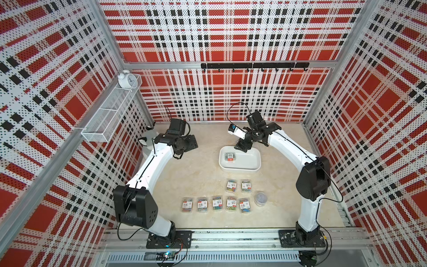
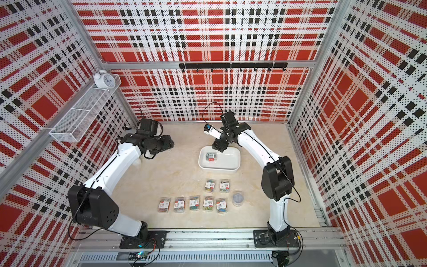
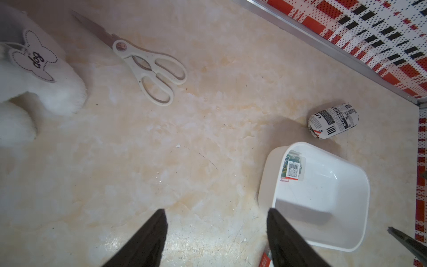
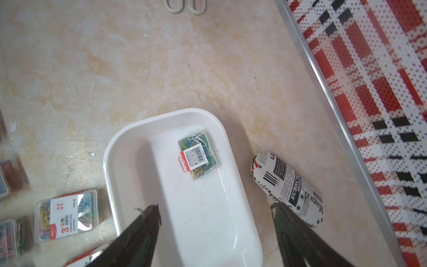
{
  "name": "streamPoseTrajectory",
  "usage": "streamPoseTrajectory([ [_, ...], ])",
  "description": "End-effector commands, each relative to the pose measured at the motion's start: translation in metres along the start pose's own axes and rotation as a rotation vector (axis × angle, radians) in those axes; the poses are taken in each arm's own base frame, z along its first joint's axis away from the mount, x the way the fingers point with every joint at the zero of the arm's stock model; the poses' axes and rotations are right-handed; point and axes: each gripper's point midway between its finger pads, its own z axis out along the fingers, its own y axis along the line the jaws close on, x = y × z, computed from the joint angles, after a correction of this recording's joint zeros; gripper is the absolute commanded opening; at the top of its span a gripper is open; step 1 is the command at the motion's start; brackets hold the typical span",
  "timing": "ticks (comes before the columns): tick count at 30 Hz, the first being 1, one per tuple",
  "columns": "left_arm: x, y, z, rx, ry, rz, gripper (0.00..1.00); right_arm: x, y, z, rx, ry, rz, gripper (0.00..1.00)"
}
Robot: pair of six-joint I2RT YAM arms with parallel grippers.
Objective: Take the paper clips out of the storage box
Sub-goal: Pick up the boxed paper clips from the storage box.
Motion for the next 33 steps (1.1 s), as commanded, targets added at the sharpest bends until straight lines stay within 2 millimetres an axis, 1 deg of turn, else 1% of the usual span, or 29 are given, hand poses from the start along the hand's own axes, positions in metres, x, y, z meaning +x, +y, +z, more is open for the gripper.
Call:
streamPoseTrajectory([
  [1,0.001,0.002,0.008,0.016,0.01,0.024,0.71,0.026,0.031,0.016,-0.161,0.073,-0.123,0.83],
  [5,0.004,0.004,0.018,0.016,0.026,0.019,0.7,0.046,0.039,0.025,-0.187,0.134,-0.138,0.83],
  [12,0.006,-0.001,0.035,0.03,0.057,0.021,0.7,0.053,0.037,0.046,-0.201,0.155,-0.138,0.82],
  [15,0.008,-0.002,0.04,0.032,0.069,0.026,0.7,0.049,0.036,0.056,-0.208,0.138,-0.135,0.81],
  [22,0.016,-0.002,0.047,0.033,0.092,0.023,0.69,0.038,0.046,0.082,-0.243,0.107,-0.149,0.79],
  [27,0.018,-0.002,0.051,0.036,0.1,0.024,0.68,0.033,0.045,0.095,-0.236,0.097,-0.144,0.78],
  [33,0.019,-0.002,0.052,0.041,0.097,0.023,0.68,0.039,0.041,0.107,-0.222,0.119,-0.132,0.78],
])
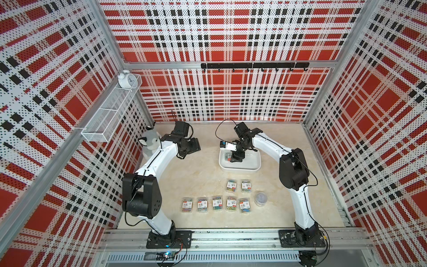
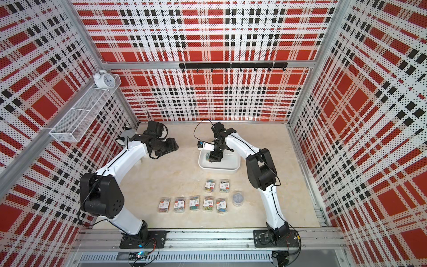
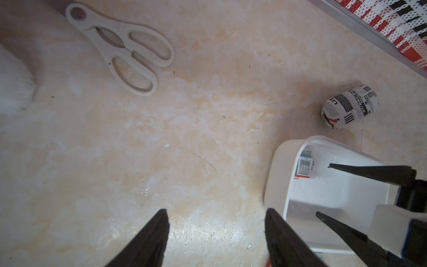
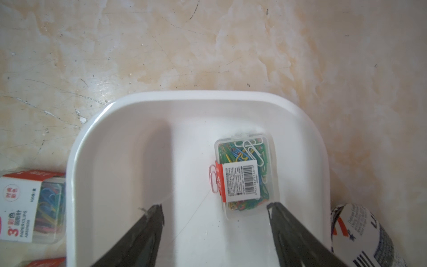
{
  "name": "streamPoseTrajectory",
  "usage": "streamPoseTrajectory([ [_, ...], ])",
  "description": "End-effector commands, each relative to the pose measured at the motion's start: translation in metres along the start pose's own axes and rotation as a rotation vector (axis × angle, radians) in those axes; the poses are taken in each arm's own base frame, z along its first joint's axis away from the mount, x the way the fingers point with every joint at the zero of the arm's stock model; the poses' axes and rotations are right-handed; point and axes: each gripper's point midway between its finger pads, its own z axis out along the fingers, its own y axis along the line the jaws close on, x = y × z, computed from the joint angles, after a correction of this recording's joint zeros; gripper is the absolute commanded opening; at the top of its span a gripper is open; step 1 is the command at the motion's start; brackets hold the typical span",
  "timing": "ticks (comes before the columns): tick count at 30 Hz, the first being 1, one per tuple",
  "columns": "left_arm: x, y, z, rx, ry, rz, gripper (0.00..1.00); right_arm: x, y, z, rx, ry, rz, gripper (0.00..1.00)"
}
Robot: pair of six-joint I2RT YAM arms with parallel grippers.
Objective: Take the paper clips out of the storage box
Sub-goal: Pick up the boxed paper clips from the storage box.
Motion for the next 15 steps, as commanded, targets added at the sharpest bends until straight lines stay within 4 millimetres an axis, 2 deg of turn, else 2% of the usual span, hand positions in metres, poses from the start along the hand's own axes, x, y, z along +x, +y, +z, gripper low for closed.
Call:
streamPoseTrajectory([
  [1,0.002,-0.002,0.006,0.012,0.003,0.013,0.68,-0.001,-0.008,0.012,0.014,0.001,0.015,0.78],
  [15,0.005,-0.007,0.008,0.026,0.012,0.021,0.68,0.006,-0.018,0.03,0.047,0.034,0.037,0.8],
])
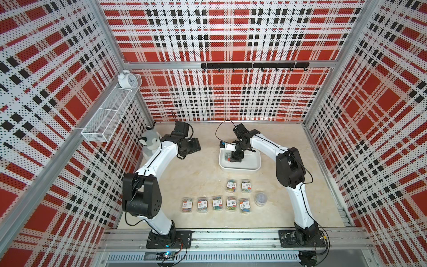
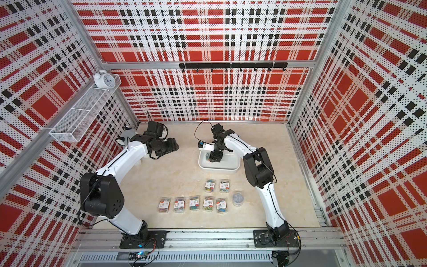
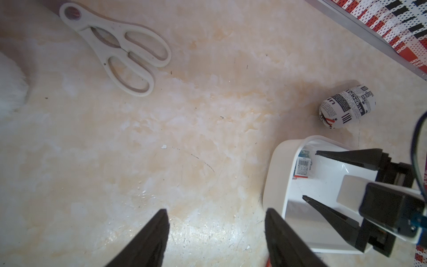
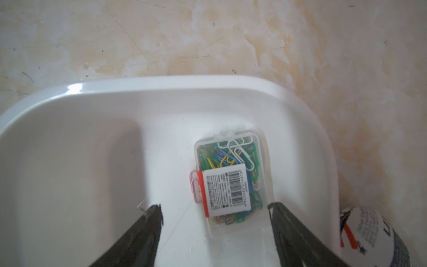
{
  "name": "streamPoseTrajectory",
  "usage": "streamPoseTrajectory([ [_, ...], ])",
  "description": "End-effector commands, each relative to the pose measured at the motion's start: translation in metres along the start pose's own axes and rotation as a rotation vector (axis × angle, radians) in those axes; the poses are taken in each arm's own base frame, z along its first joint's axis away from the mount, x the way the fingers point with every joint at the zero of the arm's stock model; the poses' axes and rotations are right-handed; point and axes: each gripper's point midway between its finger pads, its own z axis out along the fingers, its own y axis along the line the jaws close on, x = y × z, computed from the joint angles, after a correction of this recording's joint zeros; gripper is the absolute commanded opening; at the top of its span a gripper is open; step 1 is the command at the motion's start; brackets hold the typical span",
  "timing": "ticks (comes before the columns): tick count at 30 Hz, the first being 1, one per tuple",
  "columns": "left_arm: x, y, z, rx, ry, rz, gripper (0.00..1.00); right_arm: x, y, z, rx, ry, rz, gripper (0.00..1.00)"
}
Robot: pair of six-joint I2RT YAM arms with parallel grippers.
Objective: Take the paper clips out of the storage box
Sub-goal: Pick up the boxed paper clips from the storage box.
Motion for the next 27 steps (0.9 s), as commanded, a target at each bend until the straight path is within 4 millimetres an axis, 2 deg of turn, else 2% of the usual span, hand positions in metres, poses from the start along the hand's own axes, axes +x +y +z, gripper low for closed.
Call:
streamPoseTrajectory([
  [1,0.004,-0.004,0.007,0.014,0.012,0.018,0.68,-0.004,-0.006,0.009,0.019,-0.001,0.01,0.8],
  [15,0.006,-0.004,0.009,0.012,0.015,0.016,0.69,0.015,-0.002,0.03,0.034,0.068,0.071,0.81],
  [27,0.007,-0.008,0.011,0.027,0.017,0.025,0.69,0.024,-0.013,0.04,0.091,0.104,0.106,0.86],
])
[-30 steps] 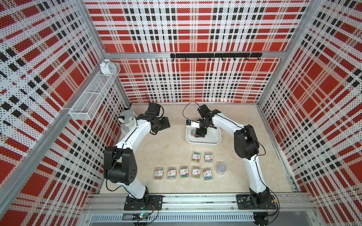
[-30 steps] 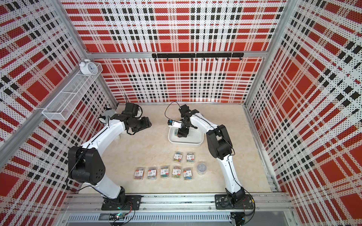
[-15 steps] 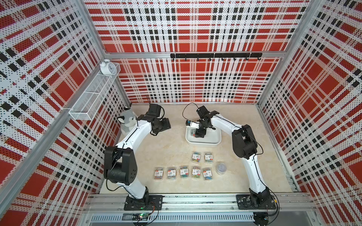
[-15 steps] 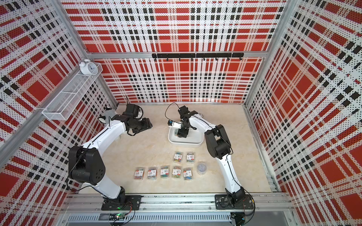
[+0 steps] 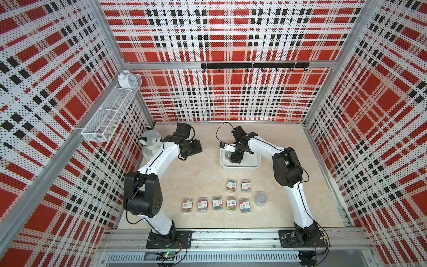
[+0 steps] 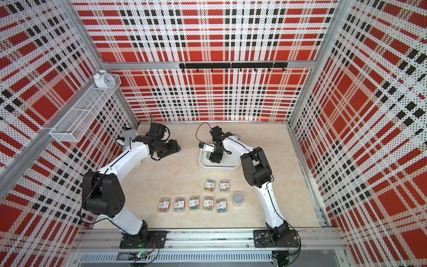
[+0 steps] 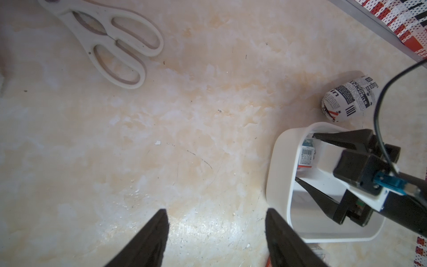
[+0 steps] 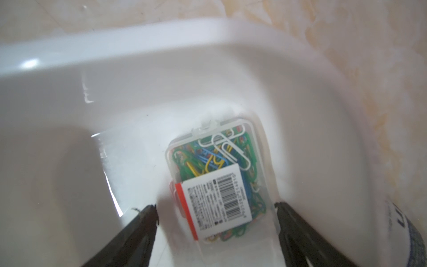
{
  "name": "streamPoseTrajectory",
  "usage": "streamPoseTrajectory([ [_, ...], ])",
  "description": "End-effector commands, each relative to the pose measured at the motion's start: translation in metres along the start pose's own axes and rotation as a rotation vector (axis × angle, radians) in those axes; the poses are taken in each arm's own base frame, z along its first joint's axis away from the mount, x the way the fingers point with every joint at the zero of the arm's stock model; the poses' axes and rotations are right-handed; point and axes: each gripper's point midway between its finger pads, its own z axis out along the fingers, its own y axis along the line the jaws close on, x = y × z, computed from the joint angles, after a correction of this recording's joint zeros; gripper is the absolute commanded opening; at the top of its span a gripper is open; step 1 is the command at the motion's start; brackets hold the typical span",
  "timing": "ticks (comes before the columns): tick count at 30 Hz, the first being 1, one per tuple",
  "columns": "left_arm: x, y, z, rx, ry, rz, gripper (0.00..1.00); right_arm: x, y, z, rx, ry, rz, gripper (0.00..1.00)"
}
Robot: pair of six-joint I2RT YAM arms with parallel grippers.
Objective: Take the paper clips out of the storage box
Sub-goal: Pick up the boxed paper clips from the storage box.
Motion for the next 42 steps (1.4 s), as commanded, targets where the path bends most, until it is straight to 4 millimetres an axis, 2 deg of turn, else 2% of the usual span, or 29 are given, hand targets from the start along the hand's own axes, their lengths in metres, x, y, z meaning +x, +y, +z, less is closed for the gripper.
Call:
streamPoseTrajectory([
  [1,-0.002,-0.006,0.001,0.019,-0.008,0.019,0.69,0.007,0.003,0.019,-0.004,0.028,0.022,0.86],
  [7,0.002,-0.003,0.0,0.013,-0.007,0.016,0.69,0.012,0.015,0.026,-0.056,0.034,0.036,0.82],
  [18,0.003,-0.002,0.003,0.009,-0.002,0.013,0.69,0.028,0.052,0.015,-0.161,0.078,0.045,0.73],
  [21,0.003,-0.003,0.004,0.01,0.0,0.014,0.69,0.023,0.048,0.011,-0.141,0.067,0.062,0.74],
  [28,0.003,-0.006,0.003,0.013,-0.003,0.015,0.69,-0.01,0.014,0.0,-0.029,-0.021,0.091,0.77],
  [33,0.004,-0.004,0.002,0.009,-0.005,0.013,0.69,-0.015,0.006,0.005,-0.004,-0.033,0.104,0.74],
  [36,0.005,-0.003,0.002,0.007,-0.004,0.008,0.69,-0.011,0.009,0.014,-0.017,-0.022,0.118,0.69],
  [42,0.004,-0.004,0.002,0.009,-0.004,0.006,0.69,-0.009,0.009,0.019,-0.014,-0.019,0.134,0.54],
])
